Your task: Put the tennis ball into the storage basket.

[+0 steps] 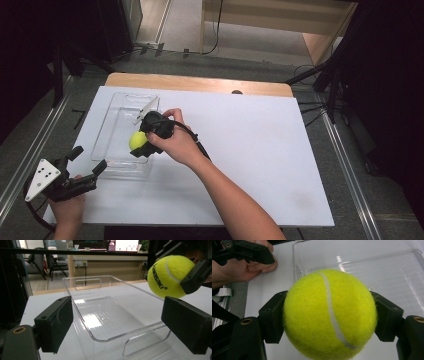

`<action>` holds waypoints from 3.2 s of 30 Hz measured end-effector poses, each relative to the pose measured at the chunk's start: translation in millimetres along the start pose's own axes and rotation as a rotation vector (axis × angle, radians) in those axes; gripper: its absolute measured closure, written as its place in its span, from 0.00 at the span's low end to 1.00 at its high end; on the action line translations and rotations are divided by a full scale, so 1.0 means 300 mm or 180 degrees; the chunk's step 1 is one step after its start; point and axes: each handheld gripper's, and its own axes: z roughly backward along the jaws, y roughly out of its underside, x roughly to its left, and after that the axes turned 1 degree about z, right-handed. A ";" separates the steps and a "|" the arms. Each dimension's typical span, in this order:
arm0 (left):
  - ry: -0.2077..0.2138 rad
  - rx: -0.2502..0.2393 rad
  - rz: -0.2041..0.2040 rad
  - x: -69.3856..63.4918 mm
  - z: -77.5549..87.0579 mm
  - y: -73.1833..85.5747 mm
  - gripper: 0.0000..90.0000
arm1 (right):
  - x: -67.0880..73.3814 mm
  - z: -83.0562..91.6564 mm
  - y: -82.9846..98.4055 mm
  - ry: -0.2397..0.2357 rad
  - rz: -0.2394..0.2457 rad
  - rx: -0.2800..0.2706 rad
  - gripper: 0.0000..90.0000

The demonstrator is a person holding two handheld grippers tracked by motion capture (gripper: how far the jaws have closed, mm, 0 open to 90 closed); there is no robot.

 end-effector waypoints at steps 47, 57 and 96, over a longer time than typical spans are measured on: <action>0.0007 -0.0003 0.0007 0.001 0.001 0.000 0.12 | -0.012 -0.080 0.016 0.0040 0.0140 0.0143 0.10; 0.0010 0.0003 -0.0009 -0.001 -0.001 0.000 0.12 | -0.015 -0.028 0.076 0.0193 0.0048 0.0002 0.01; 0.0008 0.0004 -0.0008 0.000 -0.001 0.000 0.12 | -0.017 0.138 0.287 0.0505 -0.0340 -0.0244 0.00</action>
